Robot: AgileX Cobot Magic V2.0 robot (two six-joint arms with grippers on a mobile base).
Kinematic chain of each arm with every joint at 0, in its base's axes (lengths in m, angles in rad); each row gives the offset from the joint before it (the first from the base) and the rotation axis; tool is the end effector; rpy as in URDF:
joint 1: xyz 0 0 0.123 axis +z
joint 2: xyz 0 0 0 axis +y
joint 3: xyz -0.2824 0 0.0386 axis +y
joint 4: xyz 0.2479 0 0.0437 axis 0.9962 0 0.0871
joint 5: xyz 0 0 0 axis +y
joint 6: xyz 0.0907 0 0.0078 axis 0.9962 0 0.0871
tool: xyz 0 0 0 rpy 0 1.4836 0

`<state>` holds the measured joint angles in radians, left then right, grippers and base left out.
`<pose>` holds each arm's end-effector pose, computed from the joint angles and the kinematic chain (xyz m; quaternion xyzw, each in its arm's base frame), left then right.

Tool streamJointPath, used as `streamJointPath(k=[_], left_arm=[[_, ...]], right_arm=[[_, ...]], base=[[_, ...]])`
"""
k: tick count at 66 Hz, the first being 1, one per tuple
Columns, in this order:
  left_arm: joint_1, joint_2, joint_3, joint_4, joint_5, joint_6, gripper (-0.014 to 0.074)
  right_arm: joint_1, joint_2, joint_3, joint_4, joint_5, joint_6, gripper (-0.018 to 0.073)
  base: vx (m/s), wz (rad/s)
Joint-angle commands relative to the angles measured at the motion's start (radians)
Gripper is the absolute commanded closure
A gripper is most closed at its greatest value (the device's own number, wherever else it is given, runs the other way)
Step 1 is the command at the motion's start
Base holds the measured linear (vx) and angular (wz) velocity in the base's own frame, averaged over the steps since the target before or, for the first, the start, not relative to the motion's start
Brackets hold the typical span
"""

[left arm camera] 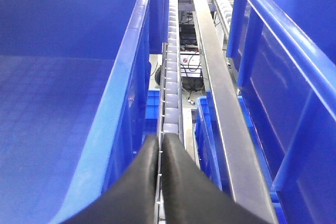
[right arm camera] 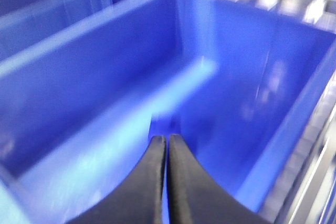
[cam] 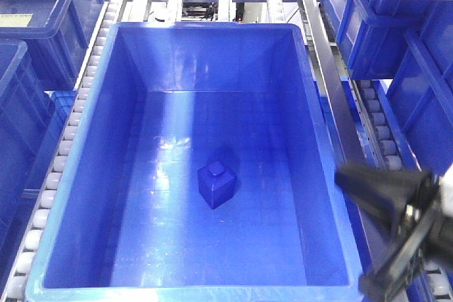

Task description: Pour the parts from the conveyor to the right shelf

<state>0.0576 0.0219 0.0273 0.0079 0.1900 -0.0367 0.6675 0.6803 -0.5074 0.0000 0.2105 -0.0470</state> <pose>0.0581 0.0035 0.1853 -0.0333 0.7580 0.0099 0.6513 0.1127 0.0888 0.3043 -0.2811 0.7530 0.1817 0.5666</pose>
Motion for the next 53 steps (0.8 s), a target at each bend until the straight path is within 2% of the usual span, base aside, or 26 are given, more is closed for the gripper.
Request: streamJointPath(k=[1,7,12,20,24,31,42,53], left_arm=[[-0.001,0.013,-0.019,-0.008,-0.071,-0.008,0.0602],[-0.001,0.013,-0.019,-0.008,-0.071,-0.008,0.0602],[-0.001,0.013,-0.019,-0.008,-0.071,-0.008,0.0602],[-0.001,0.013,-0.019,-0.008,-0.071,-0.008,0.0602],[-0.001,0.013,-0.019,-0.008,-0.071,-0.008,0.0602],[-0.001,0.013,-0.019,-0.008,-0.071,-0.008,0.0602],[-0.001,0.013,-0.019,-0.008,-0.071,-0.008,0.0602],[-0.001,0.013,-0.019,-0.008,-0.071,-0.008,0.0602]], right_arm=[[-0.001,-0.003,-0.012,0.028,-0.067,0.002,0.0568],[-0.002,-0.003,0.026,0.032,-0.136,0.002,0.0568],[-0.015,-0.023,0.093,0.028,-0.263,0.002,0.0568],[-0.078,-0.066,0.228,0.021,-0.443,0.002,0.0568],[-0.120,-0.106,0.290,0.021,-0.475,0.002,0.0568],[-0.196,-0.185,0.349,0.019,-0.444,0.002,0.0568],[-0.336,-0.332,0.359,0.016,-0.229,0.001,0.0568],[-0.474,-0.453,0.359,0.013,-0.084,0.001,0.0568]], base=[[0.00,0.00],[0.00,0.00],[0.00,0.00],[0.00,0.00],[0.00,0.00],[0.00,0.00],[0.00,0.00],[0.00,0.00]])
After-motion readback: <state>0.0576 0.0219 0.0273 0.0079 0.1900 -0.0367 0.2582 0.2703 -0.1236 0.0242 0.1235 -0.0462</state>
